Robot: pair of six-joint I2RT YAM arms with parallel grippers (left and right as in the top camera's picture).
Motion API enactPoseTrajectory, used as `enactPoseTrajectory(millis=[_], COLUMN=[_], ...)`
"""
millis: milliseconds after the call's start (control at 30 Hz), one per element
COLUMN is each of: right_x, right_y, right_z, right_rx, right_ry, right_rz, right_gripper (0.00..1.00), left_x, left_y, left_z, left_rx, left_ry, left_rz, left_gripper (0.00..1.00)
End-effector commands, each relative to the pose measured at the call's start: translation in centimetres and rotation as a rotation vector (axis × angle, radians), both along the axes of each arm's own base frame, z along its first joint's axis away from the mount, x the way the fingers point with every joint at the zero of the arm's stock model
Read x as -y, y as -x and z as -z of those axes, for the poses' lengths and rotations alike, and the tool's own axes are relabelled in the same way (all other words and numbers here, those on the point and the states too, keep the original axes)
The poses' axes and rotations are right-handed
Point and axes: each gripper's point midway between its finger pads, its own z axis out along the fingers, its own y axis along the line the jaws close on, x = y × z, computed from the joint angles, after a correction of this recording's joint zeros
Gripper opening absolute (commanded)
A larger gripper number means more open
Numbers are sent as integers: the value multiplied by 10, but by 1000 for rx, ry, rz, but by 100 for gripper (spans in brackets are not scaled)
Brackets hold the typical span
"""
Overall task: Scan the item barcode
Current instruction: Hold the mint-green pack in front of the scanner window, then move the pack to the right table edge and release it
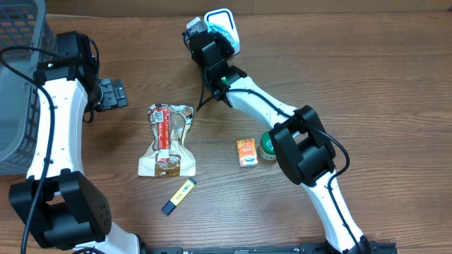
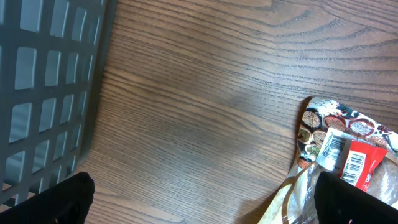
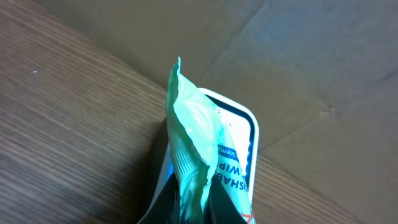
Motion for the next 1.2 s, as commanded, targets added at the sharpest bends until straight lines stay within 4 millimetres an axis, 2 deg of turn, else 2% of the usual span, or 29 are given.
enactPoseTrajectory(millis=[0,300,400,500,633,700,767,833,900,967,1033,1167], right_x=[-1,-2,2,9,24,38,61,86,112,140,165,231], right_y=[2,-3,-6,-9,-5,2,12,23,34,49,63,100], right_z=[31,22,10,-30,-99,-134,-170,-193,-205,-206,-197,-149], right_rx=[-63,-27,-7,44,118,135,134,117,79,-10,-114,-395], right_ry=[-3,-28,-42,-82,-130,-164,-215,-247,-287,-326,-351,-317], right_rz=[-39,-37,-28,-16,-2,19,59,103,158,191,225,337], right_gripper=[4,4,4,3,4,4,4,3,4,4,4,8], left_x=[0,0,0,0,0,0,0,0,0,0,0,0], left_y=[-1,-1,-1,-1,-1,-1,-1,-1,-1,-1,-1,-1], left_z=[-1,-1,-1,-1,-1,-1,-1,-1,-1,-1,-1,-1], left_rx=[-1,-1,-1,-1,-1,-1,-1,-1,-1,-1,-1,-1], left_ry=[-3,-3,-3,-3,-3,-3,-3,-3,-3,-3,-3,-3], left_rz=[16,16,16,16,16,16,16,16,16,16,16,16], left_gripper=[100,100,100,100,100,100,100,100,100,100,100,100])
